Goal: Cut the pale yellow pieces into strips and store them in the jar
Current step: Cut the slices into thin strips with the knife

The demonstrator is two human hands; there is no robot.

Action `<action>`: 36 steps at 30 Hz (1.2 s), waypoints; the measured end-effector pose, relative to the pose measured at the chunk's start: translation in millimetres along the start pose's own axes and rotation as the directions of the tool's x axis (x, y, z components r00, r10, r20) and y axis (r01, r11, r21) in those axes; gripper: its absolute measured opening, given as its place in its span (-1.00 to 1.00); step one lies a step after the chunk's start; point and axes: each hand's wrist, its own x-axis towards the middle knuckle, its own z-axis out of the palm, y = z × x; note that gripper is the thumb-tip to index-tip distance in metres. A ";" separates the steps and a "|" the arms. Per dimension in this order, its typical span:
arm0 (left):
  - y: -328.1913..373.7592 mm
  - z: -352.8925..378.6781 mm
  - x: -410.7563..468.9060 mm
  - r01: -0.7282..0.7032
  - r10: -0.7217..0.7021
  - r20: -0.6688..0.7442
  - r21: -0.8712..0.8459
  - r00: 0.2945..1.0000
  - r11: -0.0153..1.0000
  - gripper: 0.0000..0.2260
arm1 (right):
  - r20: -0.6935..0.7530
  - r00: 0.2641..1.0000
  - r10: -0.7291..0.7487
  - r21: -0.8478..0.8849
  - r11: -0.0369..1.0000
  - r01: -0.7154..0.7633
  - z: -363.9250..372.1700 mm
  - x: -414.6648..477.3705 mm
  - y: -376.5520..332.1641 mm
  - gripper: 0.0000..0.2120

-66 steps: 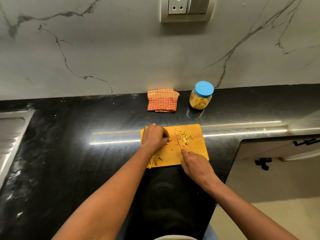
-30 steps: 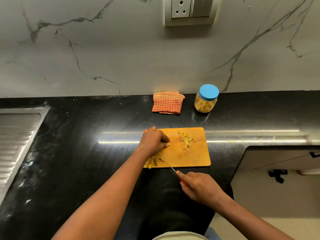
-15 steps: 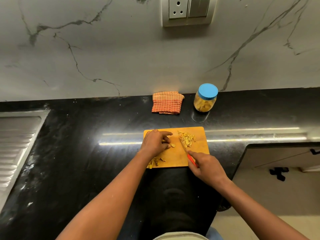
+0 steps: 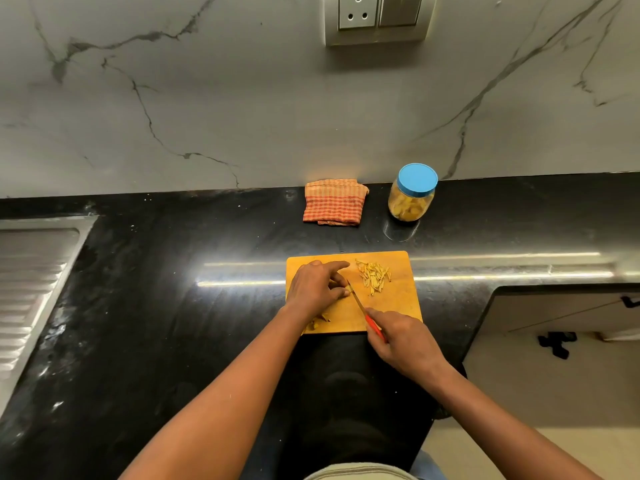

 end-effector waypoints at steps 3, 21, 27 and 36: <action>-1.9 2.5 0.2 -0.004 0.004 -0.013 -0.017 1.000 1.000 -0.50 | 0.012 1.000 -0.013 -0.014 1.000 0.013 3.3 0.6 -1.6 -0.57; -1.0 6.7 -0.4 0.056 -0.053 -0.057 0.048 0.997 0.997 -0.56 | 0.223 0.974 -0.038 -0.335 0.935 0.114 0.3 23.2 -14.3 -0.52; 1.4 6.9 -0.7 0.089 -0.089 -0.055 0.006 0.995 0.996 -0.57 | 0.121 0.993 -0.002 -0.097 0.995 0.014 -1.8 6.8 -1.6 -0.54; 6.9 4.1 -0.1 0.127 -0.127 -0.047 -0.014 0.991 0.992 -0.46 | 0.047 0.999 -0.025 -0.033 0.999 0.026 -6.8 6.3 -4.8 -0.57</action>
